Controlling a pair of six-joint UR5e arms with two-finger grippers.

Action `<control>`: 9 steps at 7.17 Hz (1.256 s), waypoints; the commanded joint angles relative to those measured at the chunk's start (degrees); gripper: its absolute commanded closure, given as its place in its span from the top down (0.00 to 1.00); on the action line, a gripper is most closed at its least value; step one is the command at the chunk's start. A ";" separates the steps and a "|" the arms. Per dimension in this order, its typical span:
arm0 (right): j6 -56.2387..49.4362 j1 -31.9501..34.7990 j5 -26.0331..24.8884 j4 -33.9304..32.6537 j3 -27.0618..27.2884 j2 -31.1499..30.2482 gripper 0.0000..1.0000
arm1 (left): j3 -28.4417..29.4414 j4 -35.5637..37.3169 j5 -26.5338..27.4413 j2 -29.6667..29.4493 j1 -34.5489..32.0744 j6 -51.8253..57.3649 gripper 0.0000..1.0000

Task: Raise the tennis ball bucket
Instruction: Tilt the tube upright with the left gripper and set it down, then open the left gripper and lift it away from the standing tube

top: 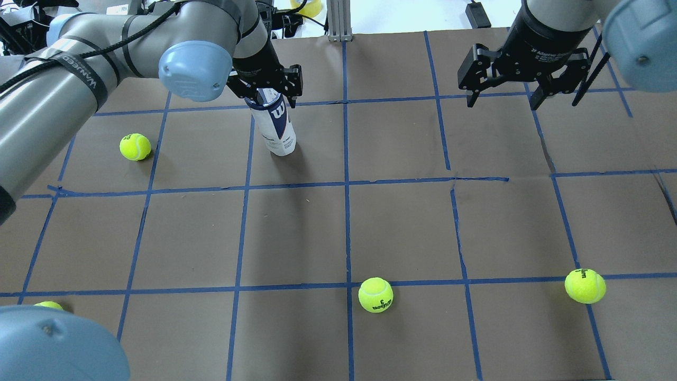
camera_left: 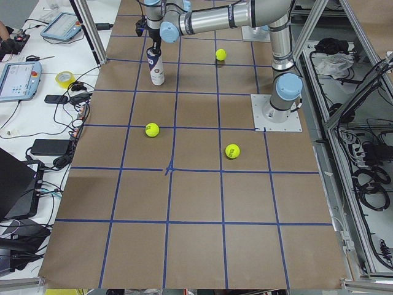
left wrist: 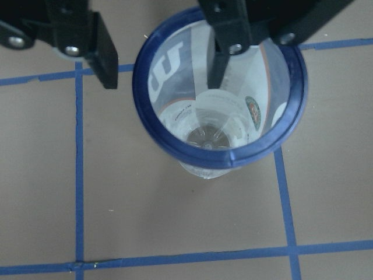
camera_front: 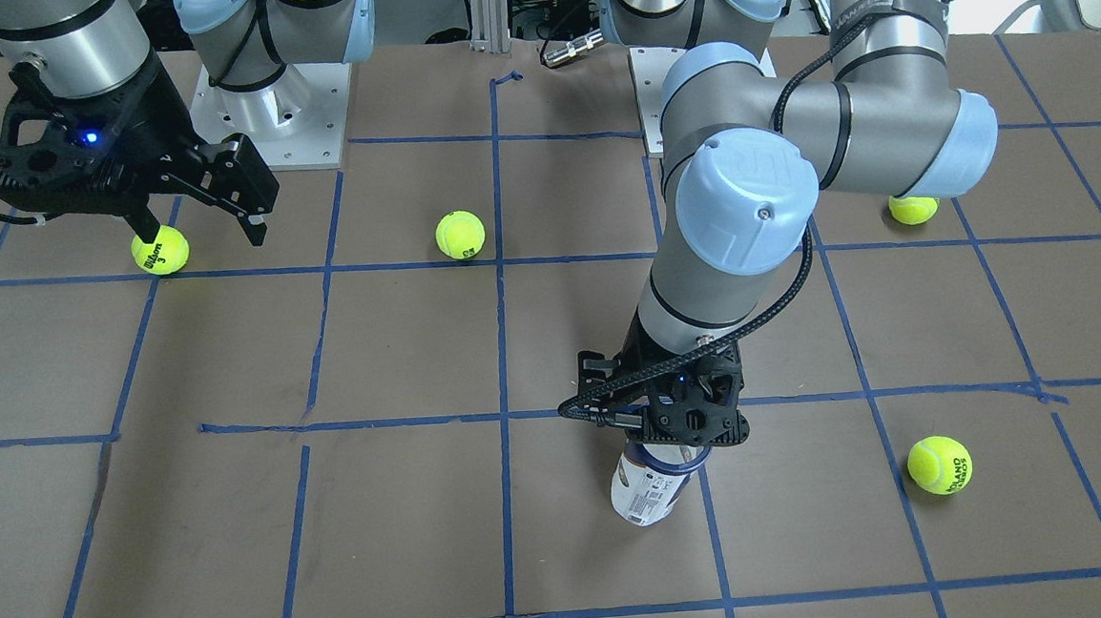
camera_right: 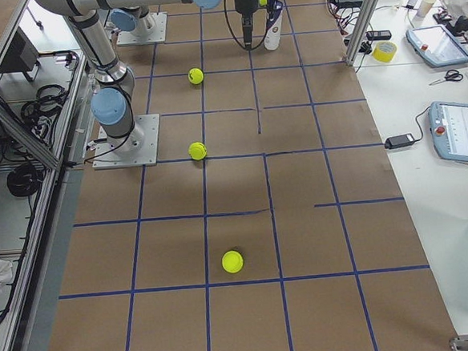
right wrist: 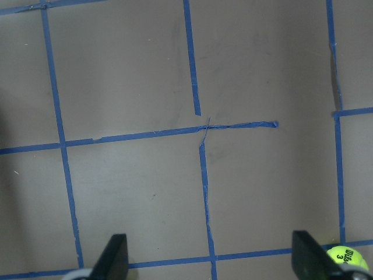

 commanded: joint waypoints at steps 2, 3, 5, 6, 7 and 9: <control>0.00 0.00 -0.09 0.12 0.05 -0.13 1.00 | 3.75 -9.12 0.08 5.56 0.50 0.61 1.00; -0.09 0.00 -0.08 0.12 0.05 -0.13 1.00 | 4.72 -12.46 0.34 7.58 1.64 1.05 1.00; -0.09 -0.09 0.00 0.12 -0.30 -0.22 1.00 | 3.86 -17.57 2.01 11.89 7.77 10.23 1.00; 0.00 0.00 -0.43 -0.22 -0.65 0.04 1.00 | 3.16 -19.94 1.92 13.82 9.98 10.98 1.00; -0.35 -0.09 -0.09 0.03 -0.65 0.13 1.00 | 1.15 -21.01 2.36 16.19 11.04 11.25 1.00; -0.70 0.00 0.00 -1.53 -0.74 0.66 1.00 | -3.86 -21.20 2.36 20.67 12.80 11.25 1.00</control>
